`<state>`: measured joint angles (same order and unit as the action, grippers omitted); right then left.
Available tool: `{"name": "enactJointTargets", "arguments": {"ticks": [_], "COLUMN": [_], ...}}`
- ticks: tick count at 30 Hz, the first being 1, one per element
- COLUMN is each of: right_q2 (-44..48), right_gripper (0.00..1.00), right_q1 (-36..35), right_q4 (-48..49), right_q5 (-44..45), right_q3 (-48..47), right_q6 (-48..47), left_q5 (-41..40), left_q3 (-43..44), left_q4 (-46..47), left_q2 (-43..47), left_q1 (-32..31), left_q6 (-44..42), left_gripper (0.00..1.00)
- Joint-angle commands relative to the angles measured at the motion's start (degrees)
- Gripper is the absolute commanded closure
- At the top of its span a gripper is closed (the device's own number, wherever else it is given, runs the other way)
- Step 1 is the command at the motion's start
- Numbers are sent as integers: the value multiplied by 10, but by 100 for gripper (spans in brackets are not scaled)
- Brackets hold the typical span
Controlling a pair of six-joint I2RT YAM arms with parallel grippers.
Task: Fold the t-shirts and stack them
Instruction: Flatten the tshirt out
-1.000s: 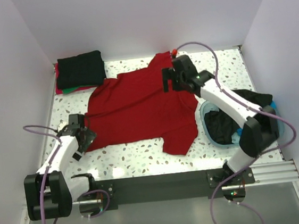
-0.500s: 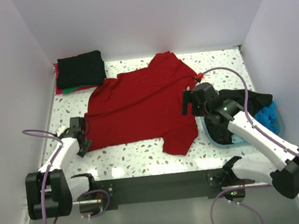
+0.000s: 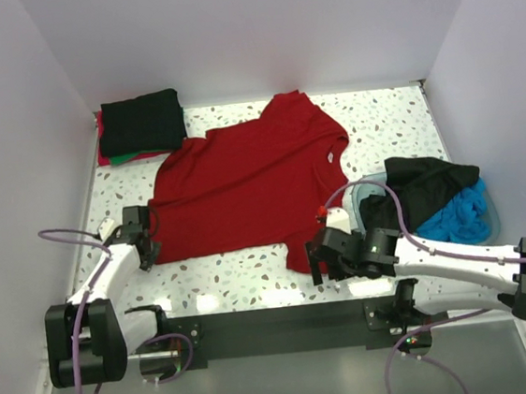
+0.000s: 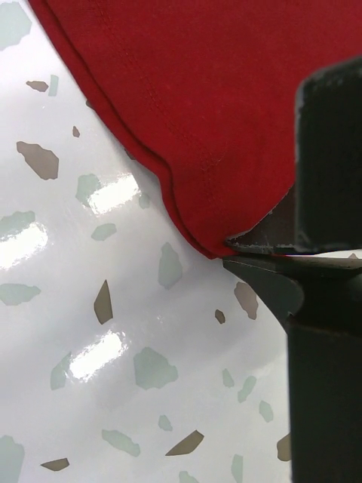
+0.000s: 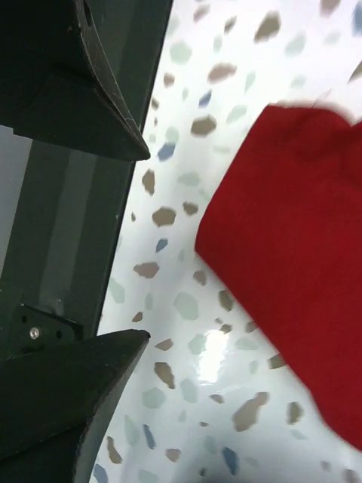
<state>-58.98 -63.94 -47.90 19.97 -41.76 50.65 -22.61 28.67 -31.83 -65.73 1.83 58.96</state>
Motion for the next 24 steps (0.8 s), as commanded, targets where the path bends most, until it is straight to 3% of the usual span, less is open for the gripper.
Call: {"name": "enactJointTargets", "arguments": {"ticks": [1,2,3,6,15,19,23,24], "right_q2": [0,8,11,2,-61,-96,-106,-97], "right_gripper": [5,7,19,36,40,50,82,100], "right_q1": [-14,-14,-14,-11,60,83,82,82], "right_q4": [-7,11,35,95,197,213,208,194], "right_q5": [24,25,32,49,51,38,15,10], "right_q3": [47,66,76,92,94,104,120,117], "right_q6": [113,124,125,132,81,74,83,82], "left_q5": [6,9,13,20,40,42,41,43], "left_q3": [-24,-25,-25,-25,-33,-32,-27,-23], "left_q4": [22,24,24,23,30,32,22,15], "left_q2": [10,11,14,17,31,31,37,40], "left_q1": [4,4,3,3,3,4,4,3], "left_q6": [-3,-5,-8,-13,-18,-19,-21,-21], "left_gripper": [100,100,100,100,100,100,100,100]}}
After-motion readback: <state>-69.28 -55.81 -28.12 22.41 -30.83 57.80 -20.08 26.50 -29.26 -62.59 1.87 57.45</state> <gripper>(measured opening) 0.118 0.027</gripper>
